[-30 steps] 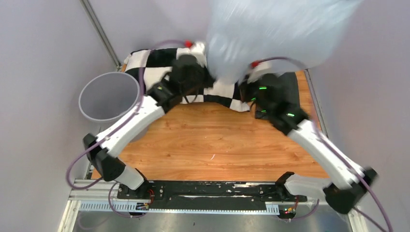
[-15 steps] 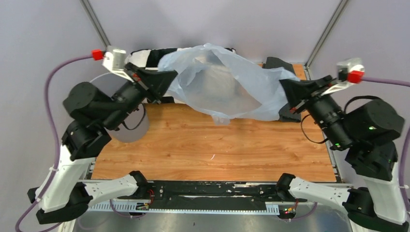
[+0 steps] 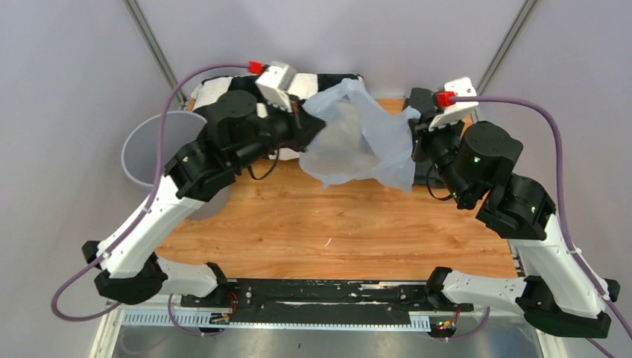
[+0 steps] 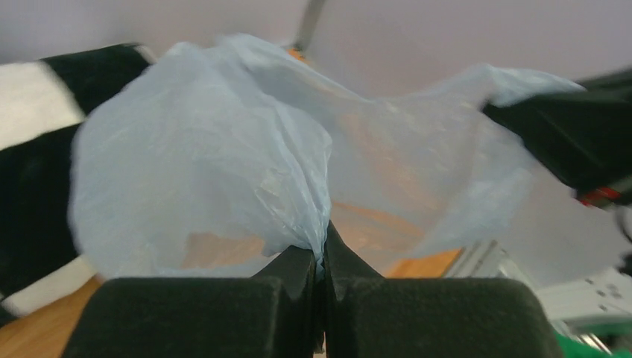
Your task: Put the trash bags into the trash bin
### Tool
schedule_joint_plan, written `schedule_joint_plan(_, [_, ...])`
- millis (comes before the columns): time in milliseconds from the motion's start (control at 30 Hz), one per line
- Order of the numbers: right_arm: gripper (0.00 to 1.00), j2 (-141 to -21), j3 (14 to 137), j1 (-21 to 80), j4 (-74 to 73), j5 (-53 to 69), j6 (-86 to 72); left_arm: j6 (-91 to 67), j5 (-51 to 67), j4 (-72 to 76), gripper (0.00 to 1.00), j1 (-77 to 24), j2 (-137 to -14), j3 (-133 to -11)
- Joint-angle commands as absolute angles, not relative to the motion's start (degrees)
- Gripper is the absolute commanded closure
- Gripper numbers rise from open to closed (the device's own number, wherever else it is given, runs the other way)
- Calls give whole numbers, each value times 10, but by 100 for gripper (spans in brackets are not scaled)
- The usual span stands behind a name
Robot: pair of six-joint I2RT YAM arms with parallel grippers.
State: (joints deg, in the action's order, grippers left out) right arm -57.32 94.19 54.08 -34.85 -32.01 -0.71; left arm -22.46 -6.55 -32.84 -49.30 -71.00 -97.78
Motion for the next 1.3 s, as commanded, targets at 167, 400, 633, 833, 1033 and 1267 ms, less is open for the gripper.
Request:
schedule_joint_plan(167, [100,-453,947,543,-146,-563,171,-192,44,-319,100,-668,-887,-1153])
schedule_joint_plan(400, [100,-485,949,544,-231,-462,115,-225,-141,-333,100,-600,-853,-1149])
schedule_joint_plan(633, [100,-548,937,543,-310,-397,52,-247,-156,-328,100,-496,-785,-1088])
schedule_joint_plan(833, [100,-569,1016,543,-316,-347,61,-213,-82,-341,100,-494,-778,-1136])
schedule_joint_plan(1033, [100,-568,1027,543,-315,-474,133,-217,-4,-341,100,-538,-850,-1170])
schedule_joint_plan(1267, [100,-517,984,516,-206,-621,241,-227,25,-362,100,-652,-1000,-1255])
